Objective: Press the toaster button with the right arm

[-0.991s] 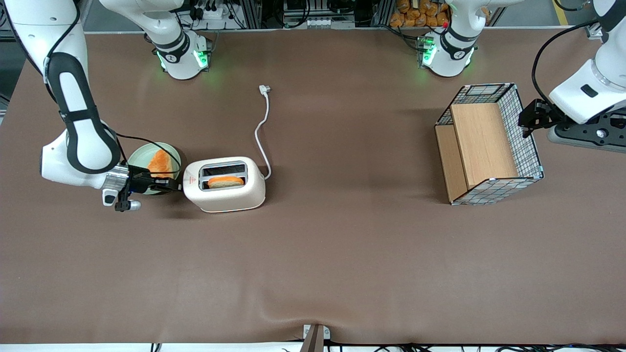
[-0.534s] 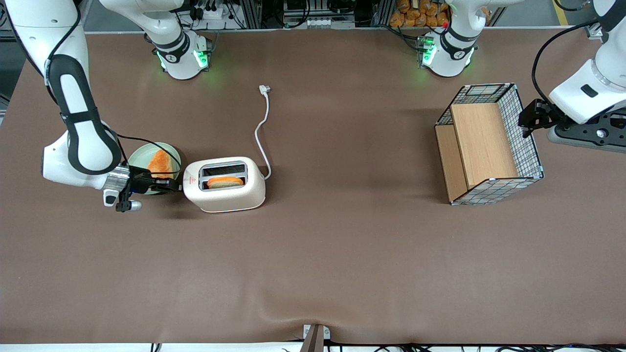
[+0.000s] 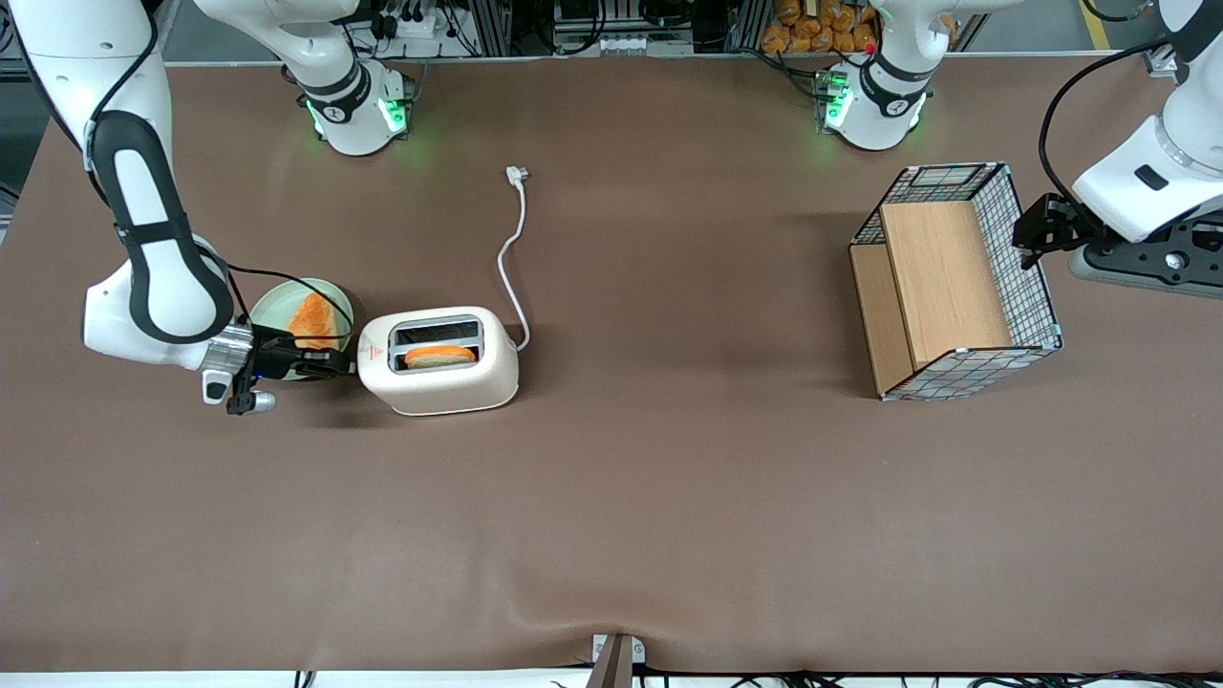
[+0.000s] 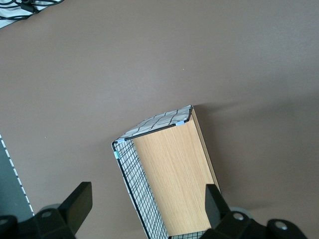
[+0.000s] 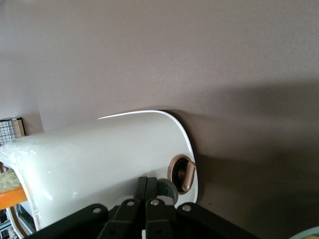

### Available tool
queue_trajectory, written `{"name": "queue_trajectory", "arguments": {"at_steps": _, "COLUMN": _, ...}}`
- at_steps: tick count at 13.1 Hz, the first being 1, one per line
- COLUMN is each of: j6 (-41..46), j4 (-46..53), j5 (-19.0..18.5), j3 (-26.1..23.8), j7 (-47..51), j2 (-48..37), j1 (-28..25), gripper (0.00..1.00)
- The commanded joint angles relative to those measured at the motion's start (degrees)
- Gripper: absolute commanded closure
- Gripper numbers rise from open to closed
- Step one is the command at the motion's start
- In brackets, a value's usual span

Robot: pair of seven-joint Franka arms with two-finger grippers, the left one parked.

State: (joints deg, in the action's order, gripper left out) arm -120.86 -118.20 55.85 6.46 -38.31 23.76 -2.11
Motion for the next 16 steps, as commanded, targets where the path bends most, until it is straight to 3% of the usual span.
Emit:
{"name": "queue_trajectory", "arguments": {"at_steps": 1, "j6": -3.4, "j4": 0.5, "j5": 1.9, "j3": -0.8, "j7": -3.7, "j2": 4.1, "j1": 0.2, "gripper": 1.00}}
{"name": "queue_trajectory", "arguments": {"at_steps": 11, "j6": 6.1, "j4": 3.9, "j5": 1.8, "j3": -0.4, "j7": 2.4, "j2": 3.2, "j1": 2.8, "gripper": 1.00}}
{"name": "queue_trajectory", "arguments": {"at_steps": 16, "j6": 12.8, "j4": 6.4, "j5": -1.3, "j3": 0.1, "j7": 8.0, "j2": 0.1, "j1": 4.2, "gripper": 1.00}}
